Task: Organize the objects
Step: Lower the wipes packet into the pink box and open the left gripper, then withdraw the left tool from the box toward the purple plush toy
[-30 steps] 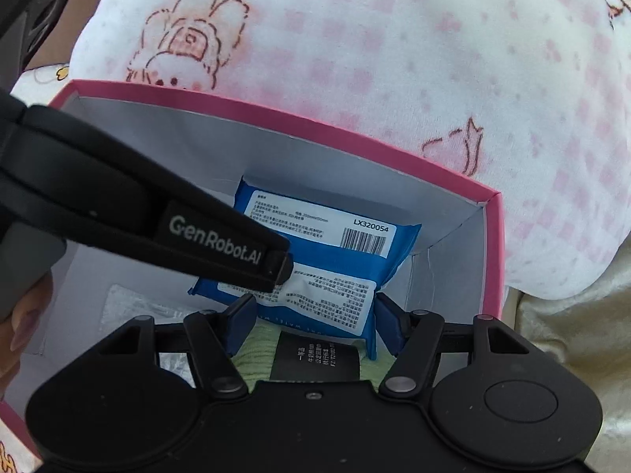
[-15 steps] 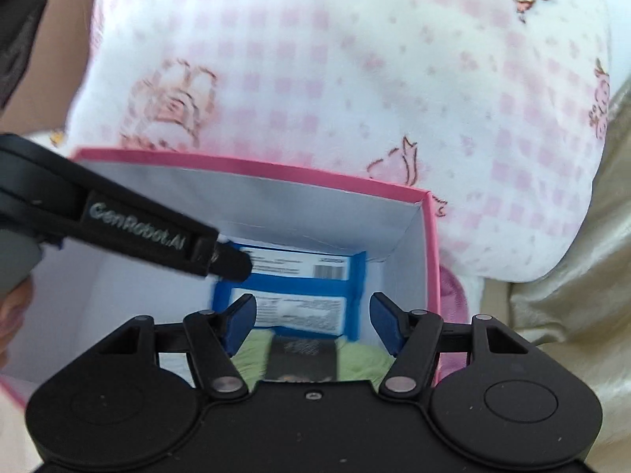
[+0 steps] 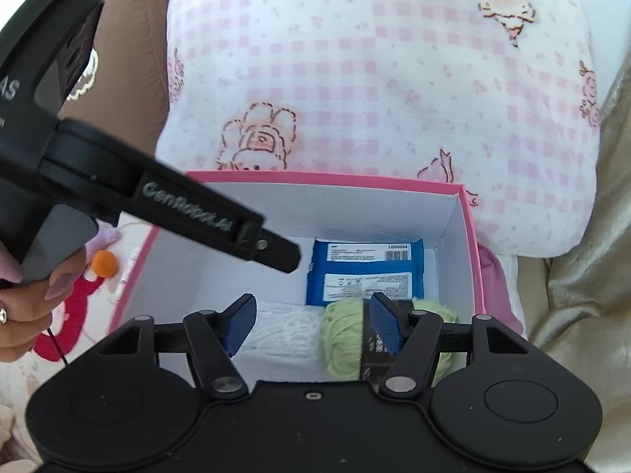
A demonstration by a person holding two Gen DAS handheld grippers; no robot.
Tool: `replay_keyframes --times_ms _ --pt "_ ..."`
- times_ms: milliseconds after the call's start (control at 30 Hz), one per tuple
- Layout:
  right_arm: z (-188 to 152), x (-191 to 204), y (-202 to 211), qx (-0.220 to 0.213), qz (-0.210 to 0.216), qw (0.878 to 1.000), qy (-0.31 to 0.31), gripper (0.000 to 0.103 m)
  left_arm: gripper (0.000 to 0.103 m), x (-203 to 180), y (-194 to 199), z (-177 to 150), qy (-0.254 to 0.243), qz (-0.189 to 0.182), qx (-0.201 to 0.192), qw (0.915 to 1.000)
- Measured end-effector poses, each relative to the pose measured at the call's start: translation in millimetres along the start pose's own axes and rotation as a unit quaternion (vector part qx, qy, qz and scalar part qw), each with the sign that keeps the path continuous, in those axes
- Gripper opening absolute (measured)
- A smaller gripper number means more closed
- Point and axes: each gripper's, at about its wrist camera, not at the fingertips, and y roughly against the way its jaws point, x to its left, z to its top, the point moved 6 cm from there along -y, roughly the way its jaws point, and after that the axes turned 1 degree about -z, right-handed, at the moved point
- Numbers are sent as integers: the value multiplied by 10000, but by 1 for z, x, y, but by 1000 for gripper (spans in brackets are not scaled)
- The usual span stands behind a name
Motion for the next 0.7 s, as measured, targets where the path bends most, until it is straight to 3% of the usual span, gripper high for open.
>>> replay_keyframes --times_ms 367,700 --pt "0 49 49 -268 143 9995 27 68 50 17 84 -41 -214 81 16 9997" --pt "-5 106 74 -80 164 9994 302 69 56 48 154 -81 -159 153 -7 9998"
